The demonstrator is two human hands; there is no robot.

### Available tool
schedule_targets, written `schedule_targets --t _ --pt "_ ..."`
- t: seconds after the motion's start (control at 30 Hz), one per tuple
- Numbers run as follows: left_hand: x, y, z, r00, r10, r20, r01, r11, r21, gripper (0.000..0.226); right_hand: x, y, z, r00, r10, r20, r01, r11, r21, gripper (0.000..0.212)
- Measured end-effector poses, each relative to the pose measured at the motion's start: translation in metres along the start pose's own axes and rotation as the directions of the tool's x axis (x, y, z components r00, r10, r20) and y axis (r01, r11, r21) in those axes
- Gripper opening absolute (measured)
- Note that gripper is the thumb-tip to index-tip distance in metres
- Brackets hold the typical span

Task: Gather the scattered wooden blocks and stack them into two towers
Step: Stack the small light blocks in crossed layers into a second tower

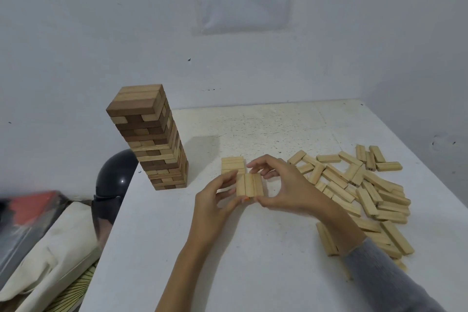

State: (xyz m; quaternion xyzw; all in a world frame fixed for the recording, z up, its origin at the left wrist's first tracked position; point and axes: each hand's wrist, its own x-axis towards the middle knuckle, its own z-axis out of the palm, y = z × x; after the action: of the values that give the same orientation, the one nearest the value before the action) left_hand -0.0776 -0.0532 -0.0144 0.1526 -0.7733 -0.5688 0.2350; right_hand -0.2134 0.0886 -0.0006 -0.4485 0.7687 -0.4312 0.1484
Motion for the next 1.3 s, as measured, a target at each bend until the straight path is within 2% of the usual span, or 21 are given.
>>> schedule_targets --t 0.33,0.77,1.03,1.1,1.17,1.23,1.3 --pt "0.038 -0.007 -0.011 0.998 -0.023 -0.061 0.021 1.0 -0.019 0.049 0.048 0.001 0.004 1.0 0.018 0.013 -0.018 1.0 -0.01 0.056" --pt "0.056 -0.021 -0.017 0.998 -0.039 -0.049 0.039 0.999 0.0 0.043 0.065 0.005 0.01 0.996 0.074 0.041 -0.073 0.997 -0.03 0.054" --pt "0.051 -0.023 -0.017 0.998 0.041 -0.051 -0.031 0.985 0.168 0.036 0.06 0.006 0.012 0.994 0.087 0.06 -0.086 0.996 -0.01 0.055" --pt "0.046 -0.016 -0.014 0.992 -0.008 -0.129 0.025 0.991 0.128 0.031 0.056 0.006 0.014 0.992 0.125 -0.02 -0.123 0.989 0.088 0.049" --pt "0.041 -0.009 -0.007 0.976 -0.135 -0.169 0.135 0.991 -0.008 0.033 0.05 0.002 0.022 0.96 0.229 -0.162 -0.177 0.942 0.285 0.039" --pt "0.038 -0.007 -0.001 0.957 -0.246 -0.152 0.221 0.961 -0.165 0.043 0.045 -0.005 0.034 0.895 0.371 -0.247 -0.217 0.847 0.486 0.036" --pt "0.038 -0.007 0.005 0.939 -0.324 -0.113 0.277 0.912 -0.303 0.051 0.042 -0.012 0.047 0.841 0.481 -0.246 -0.249 0.749 0.614 0.037"
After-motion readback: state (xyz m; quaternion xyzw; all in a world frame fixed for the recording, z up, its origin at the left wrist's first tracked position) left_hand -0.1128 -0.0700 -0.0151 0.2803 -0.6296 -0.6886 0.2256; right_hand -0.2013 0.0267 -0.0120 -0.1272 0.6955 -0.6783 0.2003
